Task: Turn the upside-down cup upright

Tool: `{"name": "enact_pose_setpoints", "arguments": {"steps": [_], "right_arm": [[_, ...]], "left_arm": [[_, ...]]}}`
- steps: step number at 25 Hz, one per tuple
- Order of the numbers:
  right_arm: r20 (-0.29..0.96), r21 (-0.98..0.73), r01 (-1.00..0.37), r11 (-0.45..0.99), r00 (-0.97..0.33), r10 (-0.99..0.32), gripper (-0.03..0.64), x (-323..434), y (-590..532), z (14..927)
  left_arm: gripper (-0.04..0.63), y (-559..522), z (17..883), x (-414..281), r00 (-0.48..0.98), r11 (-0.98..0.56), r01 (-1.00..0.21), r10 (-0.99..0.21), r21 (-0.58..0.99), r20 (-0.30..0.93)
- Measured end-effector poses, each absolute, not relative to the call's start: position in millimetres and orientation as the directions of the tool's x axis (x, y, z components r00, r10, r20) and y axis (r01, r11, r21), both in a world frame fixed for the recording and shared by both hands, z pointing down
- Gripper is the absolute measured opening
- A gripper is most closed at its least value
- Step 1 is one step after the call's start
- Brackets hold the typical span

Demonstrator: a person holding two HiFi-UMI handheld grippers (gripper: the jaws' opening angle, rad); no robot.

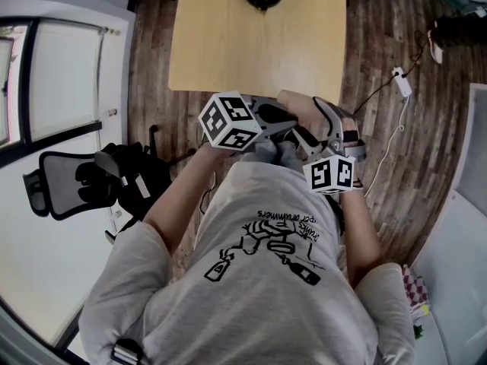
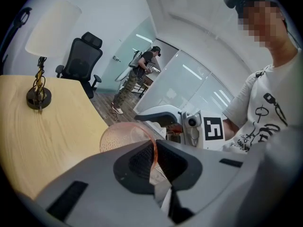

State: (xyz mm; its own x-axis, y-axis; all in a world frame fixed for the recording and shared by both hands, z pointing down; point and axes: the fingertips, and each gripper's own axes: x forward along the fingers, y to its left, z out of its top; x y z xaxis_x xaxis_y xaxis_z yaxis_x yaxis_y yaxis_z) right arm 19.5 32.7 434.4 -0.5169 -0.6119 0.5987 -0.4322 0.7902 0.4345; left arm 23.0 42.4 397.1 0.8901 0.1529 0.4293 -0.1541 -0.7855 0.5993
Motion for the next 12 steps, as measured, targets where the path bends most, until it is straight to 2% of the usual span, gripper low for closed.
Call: {"name": "enact_pose_setpoints", "arguments": {"steps": [6,12], "right_arm": [[0.633,0.459,-0.408,0.789,-0.473,-0.613,0.354,22,31,444],[0.626,0.465,-0.413,0.783,-0.472,-0.621,0.348,24,32,445]], "left_arm": [[0.020,57,392,29,0.885,-0.791,-0.128,0.182,0.598,0.429],[0.021,58,392,31,0.877,-0.821,-0.137,0.159,0.554,0.453]]}}
